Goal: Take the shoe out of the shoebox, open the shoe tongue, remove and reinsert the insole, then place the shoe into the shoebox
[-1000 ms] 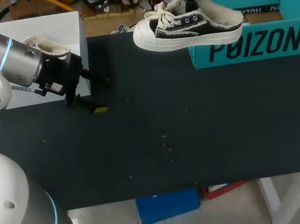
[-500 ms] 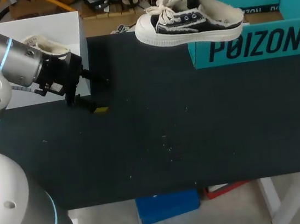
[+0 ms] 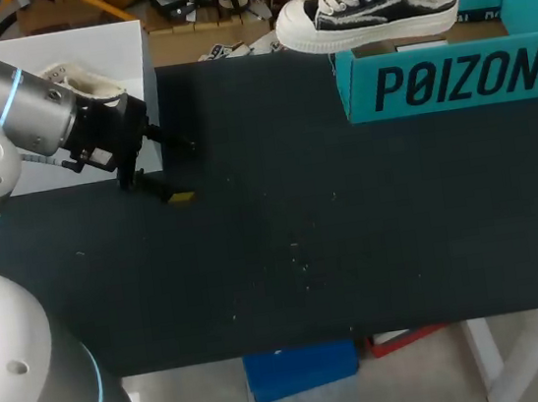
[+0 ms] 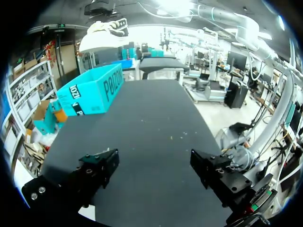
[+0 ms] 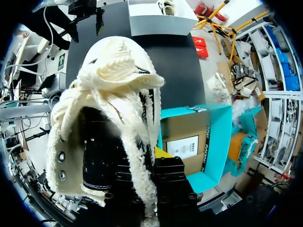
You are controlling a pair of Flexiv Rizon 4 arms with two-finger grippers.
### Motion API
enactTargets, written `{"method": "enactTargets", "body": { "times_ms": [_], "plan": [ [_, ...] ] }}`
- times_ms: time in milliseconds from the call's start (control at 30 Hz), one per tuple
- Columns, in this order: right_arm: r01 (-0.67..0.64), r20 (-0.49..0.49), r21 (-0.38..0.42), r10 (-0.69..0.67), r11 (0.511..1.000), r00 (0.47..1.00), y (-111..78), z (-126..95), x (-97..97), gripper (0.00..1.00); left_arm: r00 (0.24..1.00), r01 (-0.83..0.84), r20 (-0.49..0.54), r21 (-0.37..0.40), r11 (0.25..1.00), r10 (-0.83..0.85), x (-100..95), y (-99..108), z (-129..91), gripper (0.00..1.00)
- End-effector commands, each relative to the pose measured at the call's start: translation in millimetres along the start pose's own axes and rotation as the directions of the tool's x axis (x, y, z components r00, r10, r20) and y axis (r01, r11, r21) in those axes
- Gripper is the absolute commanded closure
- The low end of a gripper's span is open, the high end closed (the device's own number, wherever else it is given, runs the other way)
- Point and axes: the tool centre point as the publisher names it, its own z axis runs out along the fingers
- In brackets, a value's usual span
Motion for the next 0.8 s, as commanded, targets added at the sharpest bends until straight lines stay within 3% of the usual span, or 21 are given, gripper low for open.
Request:
{"method": "enactTargets", "body": {
  "times_ms": [33, 267, 467, 800],
  "plan": [
    [0.015, -0.06, 0.002, -0.014, 1.0, 0.998, -19.7, 9.5, -37.3, 1.0, 1.0, 0.001, -0.002, -0.005, 1.0, -0.001, 0.2, -0.6, 0.0, 0.0],
    [0.038, -0.078, 0.031, -0.035, 0.999, 0.996, -63.4, 29.7, -79.6, 1.0, 1.0, 0.001, -0.002, -0.005, 1.0, -0.001, 0.2, -0.6, 0.0, 0.0],
    [0.048, -0.11, 0.044, -0.042, 0.998, 0.993, -93.5, 56.2, -101.5, 1.0, 1.0, 0.001, -0.002, -0.005, 1.0, -0.001, 0.2, -0.6, 0.0, 0.0],
    [0.042, -0.121, 0.053, -0.036, 0.998, 0.992, -121.8, 96.6, -138.5, 1.0, 1.0, 0.001, -0.002, -0.005, 1.0, -0.001, 0.2, -0.6, 0.0, 0.0]
  ]
}}
